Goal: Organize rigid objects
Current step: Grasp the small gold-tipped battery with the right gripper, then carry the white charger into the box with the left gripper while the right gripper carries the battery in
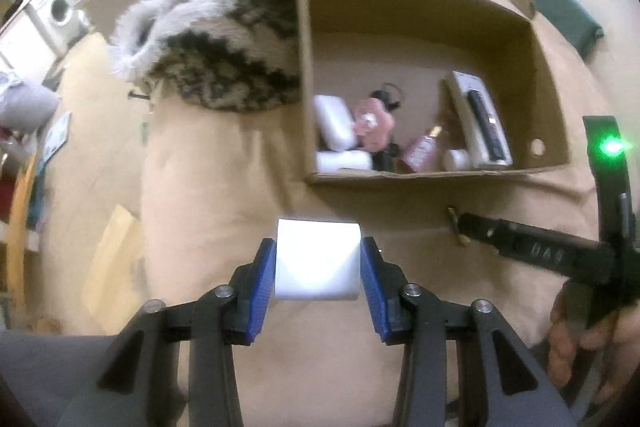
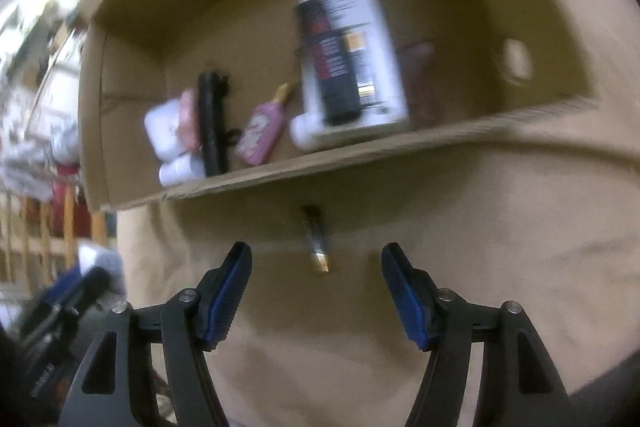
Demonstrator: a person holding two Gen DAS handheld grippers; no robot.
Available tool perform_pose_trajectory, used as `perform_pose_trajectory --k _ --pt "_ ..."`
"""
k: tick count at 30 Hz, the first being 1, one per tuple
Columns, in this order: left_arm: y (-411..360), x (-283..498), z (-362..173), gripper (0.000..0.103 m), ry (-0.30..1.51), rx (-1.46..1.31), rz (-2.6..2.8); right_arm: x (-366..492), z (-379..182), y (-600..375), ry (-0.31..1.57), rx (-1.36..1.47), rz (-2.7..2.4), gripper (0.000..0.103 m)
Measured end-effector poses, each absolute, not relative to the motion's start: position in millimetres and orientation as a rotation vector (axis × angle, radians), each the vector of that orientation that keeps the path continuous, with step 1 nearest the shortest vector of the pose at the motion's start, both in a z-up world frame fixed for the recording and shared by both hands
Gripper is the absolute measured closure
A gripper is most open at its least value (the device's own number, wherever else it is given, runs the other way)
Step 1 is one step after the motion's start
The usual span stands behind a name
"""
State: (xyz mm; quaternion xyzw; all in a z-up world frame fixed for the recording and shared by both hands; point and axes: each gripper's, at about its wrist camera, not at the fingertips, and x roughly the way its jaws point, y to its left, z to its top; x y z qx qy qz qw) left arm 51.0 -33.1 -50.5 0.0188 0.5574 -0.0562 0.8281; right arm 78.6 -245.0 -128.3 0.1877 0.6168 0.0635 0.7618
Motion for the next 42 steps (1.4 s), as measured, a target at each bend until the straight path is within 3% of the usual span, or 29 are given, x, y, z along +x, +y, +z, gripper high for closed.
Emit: perform_pose_trajectory --k 4,11,13,14,15,31,42 --pt "-14 60 -48 0.064 1.202 -0.065 -0.103 82 -135 -210 1.318 0.199 0.147 0.032" --pt "-14 71 -44 0.064 1.136 -0.014 -0.021 77 -152 -172 1.248 -0.028 0.098 0.033" --pt "-11 74 -44 0.064 1.141 -0.022 -0.022 75 -151 -168 1.224 -0.029 0.092 0.048" --pt "-11 75 -45 0.064 1.145 -0.025 -0.023 73 -149 -166 1.216 -0.030 0.099 0.067" --pt "-12 75 -45 0.064 1.147 -0.028 -0.025 72 -146 -164 1.205 -0.034 0.108 0.093" --pt "-11 67 -47 0.065 1.112 -0.010 0.009 34 -101 -181 1.215 0.129 0.180 0.093" --pt "-18 58 2 0.065 0.980 -0.054 -0.029 16 -15 -241 1.030 0.242 0.231 0.093"
